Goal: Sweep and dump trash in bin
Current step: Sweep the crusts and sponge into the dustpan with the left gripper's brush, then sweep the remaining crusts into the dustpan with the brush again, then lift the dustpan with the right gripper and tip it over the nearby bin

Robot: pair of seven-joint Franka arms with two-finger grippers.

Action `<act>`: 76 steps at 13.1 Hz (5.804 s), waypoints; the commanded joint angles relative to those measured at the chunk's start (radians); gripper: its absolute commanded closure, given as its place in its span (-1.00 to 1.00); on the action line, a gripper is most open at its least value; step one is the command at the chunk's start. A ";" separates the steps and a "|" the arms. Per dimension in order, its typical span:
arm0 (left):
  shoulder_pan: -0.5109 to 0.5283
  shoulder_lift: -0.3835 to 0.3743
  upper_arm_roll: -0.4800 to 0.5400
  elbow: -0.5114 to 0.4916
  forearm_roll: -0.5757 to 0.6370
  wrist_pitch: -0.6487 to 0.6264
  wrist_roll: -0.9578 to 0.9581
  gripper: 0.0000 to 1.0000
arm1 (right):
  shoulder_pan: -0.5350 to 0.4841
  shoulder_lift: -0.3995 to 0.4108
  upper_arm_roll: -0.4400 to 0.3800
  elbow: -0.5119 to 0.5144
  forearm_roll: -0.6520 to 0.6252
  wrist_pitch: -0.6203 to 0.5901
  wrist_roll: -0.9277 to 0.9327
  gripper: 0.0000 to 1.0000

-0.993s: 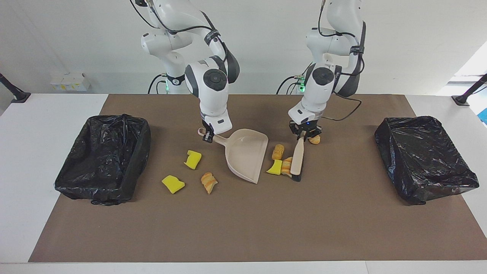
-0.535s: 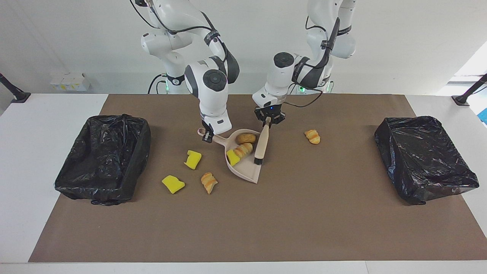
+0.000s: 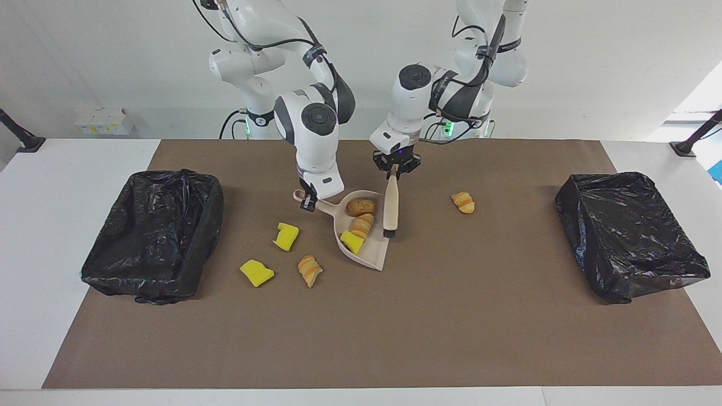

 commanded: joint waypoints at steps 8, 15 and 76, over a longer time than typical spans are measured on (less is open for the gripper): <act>0.154 -0.165 -0.007 -0.097 0.138 -0.323 -0.470 1.00 | 0.011 0.039 0.008 -0.049 -0.065 0.163 -0.100 1.00; 0.183 -0.284 -0.016 -0.401 0.138 -0.065 -0.464 1.00 | 0.012 0.039 0.008 -0.043 -0.065 0.156 -0.088 1.00; -0.100 -0.126 -0.019 -0.127 -0.010 0.111 -0.322 -1.00 | -0.881 -0.181 -0.011 0.057 -0.703 0.064 -0.903 1.00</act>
